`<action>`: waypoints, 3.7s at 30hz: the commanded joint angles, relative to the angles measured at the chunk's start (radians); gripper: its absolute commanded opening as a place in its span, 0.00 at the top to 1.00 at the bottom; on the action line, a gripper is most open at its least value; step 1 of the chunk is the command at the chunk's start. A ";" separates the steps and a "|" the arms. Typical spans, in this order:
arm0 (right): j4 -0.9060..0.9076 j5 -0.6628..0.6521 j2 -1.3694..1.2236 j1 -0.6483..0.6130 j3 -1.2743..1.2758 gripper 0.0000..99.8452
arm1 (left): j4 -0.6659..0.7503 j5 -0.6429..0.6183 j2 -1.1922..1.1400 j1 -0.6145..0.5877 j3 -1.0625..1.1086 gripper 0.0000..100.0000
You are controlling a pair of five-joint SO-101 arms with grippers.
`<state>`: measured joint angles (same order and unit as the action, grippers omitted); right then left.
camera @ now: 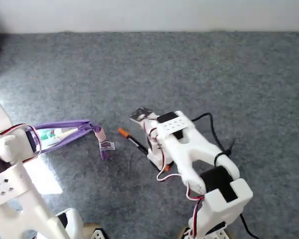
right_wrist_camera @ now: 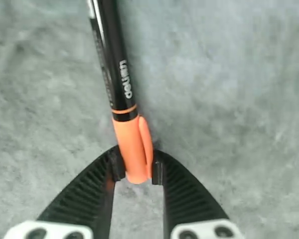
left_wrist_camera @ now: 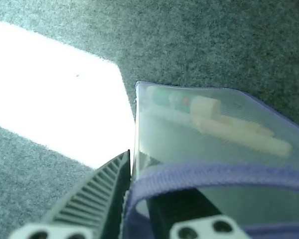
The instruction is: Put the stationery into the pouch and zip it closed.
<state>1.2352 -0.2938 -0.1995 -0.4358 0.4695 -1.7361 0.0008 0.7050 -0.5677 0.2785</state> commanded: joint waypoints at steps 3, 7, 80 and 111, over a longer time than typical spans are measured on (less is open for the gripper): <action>0.151 -0.012 -0.008 0.148 0.018 0.99 | 0.006 -0.012 0.000 -0.005 -0.007 0.99; 0.197 -0.044 0.050 0.228 0.020 0.99 | 0.006 -0.012 0.000 -0.003 -0.007 0.99; 0.295 0.135 1.004 -0.286 -0.275 0.99 | 0.005 -0.012 0.000 -0.002 -0.007 0.99; -0.881 0.150 0.837 -0.644 -0.252 0.99 | 0.005 -0.012 0.000 -0.008 -0.007 0.99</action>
<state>0.4035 -0.0990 0.5432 -1.0480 0.1366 -1.7361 0.0008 0.7050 -0.5662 0.2785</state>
